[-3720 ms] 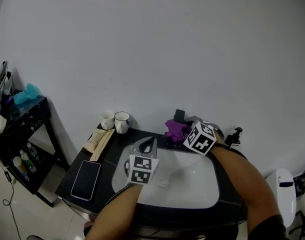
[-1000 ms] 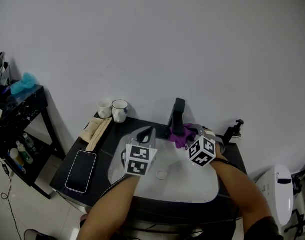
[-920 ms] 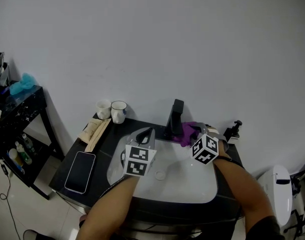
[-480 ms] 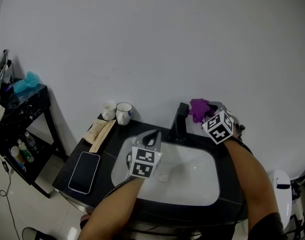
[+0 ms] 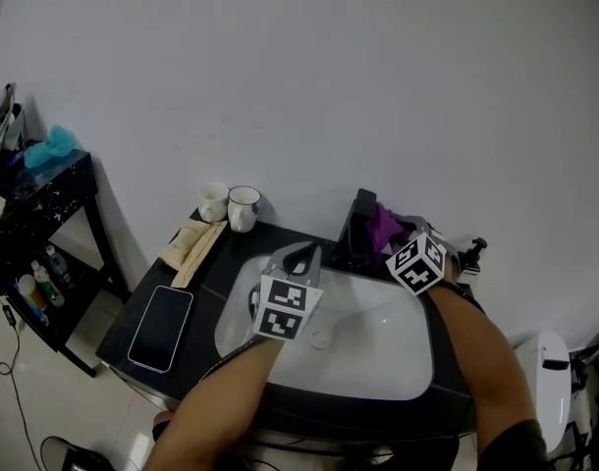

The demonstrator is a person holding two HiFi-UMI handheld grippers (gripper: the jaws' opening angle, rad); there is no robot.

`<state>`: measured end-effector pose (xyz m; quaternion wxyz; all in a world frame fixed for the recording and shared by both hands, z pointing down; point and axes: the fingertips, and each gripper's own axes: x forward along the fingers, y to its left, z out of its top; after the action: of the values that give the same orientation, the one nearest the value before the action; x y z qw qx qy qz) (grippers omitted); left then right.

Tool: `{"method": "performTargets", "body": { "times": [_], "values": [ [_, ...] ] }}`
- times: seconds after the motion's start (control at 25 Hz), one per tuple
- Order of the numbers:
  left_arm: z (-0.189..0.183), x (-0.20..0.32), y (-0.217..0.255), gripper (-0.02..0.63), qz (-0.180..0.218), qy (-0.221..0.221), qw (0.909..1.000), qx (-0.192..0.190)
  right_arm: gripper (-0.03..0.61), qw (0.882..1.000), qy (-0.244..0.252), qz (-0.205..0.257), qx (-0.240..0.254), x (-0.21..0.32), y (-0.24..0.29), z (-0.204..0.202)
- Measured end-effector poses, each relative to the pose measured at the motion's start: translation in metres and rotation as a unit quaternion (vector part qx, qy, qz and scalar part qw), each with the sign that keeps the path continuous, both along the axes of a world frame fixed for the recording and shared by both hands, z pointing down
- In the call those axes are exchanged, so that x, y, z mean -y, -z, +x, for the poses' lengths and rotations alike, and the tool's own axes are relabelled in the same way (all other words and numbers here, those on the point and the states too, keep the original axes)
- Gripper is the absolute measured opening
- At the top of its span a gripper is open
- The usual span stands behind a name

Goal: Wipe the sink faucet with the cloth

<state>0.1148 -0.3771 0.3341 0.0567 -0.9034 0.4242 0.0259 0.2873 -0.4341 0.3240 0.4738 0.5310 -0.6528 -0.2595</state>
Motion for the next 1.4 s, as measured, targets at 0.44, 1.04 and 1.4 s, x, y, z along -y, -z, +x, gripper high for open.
{"method": "performTargets", "body": {
  "times": [0.44,1.04,1.4],
  "values": [
    [-0.002,0.002,-0.003,0.017,-0.002,0.006,0.9999,0.009,0.069,0.995,0.017,-0.067,-0.065,-0.014,-0.074,0.000],
    [-0.038,0.005,0.008,0.018,-0.010,0.056,0.9976,-0.041,0.069,0.887,0.014,-0.125,0.444,-0.088,-0.076,-0.080],
    [-0.105,0.015,0.022,0.017,-0.024,0.142,0.9811,-0.129,0.069,0.688,-0.040,-0.062,0.722,-0.060,-0.068,-0.159]
  ]
}}
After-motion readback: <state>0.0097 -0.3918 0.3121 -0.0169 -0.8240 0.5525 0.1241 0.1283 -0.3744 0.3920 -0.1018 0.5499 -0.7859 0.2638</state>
